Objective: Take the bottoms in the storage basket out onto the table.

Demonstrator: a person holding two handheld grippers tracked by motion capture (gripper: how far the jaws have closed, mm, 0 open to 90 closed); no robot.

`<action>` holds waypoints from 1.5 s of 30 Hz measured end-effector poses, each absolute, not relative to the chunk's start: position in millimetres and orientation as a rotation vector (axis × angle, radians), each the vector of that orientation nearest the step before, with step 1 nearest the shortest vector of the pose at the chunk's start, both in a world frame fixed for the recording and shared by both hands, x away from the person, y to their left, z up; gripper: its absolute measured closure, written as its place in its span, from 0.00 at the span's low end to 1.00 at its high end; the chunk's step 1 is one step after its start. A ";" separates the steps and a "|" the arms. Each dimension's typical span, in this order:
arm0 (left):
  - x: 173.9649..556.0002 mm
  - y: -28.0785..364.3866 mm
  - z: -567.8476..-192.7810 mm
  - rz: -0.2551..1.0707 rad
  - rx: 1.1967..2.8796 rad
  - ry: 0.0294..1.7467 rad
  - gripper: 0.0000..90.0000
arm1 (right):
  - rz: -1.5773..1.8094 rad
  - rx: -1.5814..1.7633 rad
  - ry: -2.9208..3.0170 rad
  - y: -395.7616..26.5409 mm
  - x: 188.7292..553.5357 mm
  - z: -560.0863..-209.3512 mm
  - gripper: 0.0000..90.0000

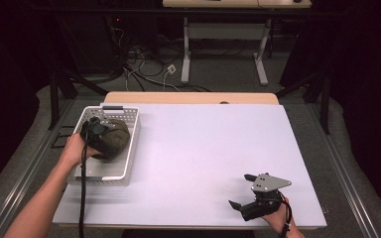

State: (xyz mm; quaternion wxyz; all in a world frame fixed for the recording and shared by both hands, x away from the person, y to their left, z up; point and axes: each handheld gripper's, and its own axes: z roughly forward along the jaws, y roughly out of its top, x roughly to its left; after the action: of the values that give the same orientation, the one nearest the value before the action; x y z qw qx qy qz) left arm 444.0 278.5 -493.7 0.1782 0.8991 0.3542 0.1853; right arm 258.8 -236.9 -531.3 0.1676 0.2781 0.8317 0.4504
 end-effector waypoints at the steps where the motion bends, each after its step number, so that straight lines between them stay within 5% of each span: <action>1: 444.5 278.5 -494.5 0.525 2.544 1.012 0.00 | 1.281 0.791 2.365 -236.6 258.7 -531.3 0.01; 12: 450.2 277.6 -505.0 0.515 2.613 1.048 0.01 | 1.278 0.791 2.372 -235.9 259.1 -531.8 0.01; 26: 447.7 283.2 -505.0 0.467 2.584 1.067 0.35 | 1.277 0.792 2.375 -235.3 258.9 -531.9 0.01; 45: 442.4 296.1 -489.9 0.376 2.511 0.960 0.57 | 1.276 0.799 2.370 -236.6 260.6 -532.5 0.01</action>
State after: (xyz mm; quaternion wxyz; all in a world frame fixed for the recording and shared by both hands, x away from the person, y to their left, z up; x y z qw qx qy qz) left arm 442.4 296.1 -489.9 0.2118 0.9041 0.3454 0.1355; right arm 260.6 -236.6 -532.5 0.1662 0.2807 0.8324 0.4480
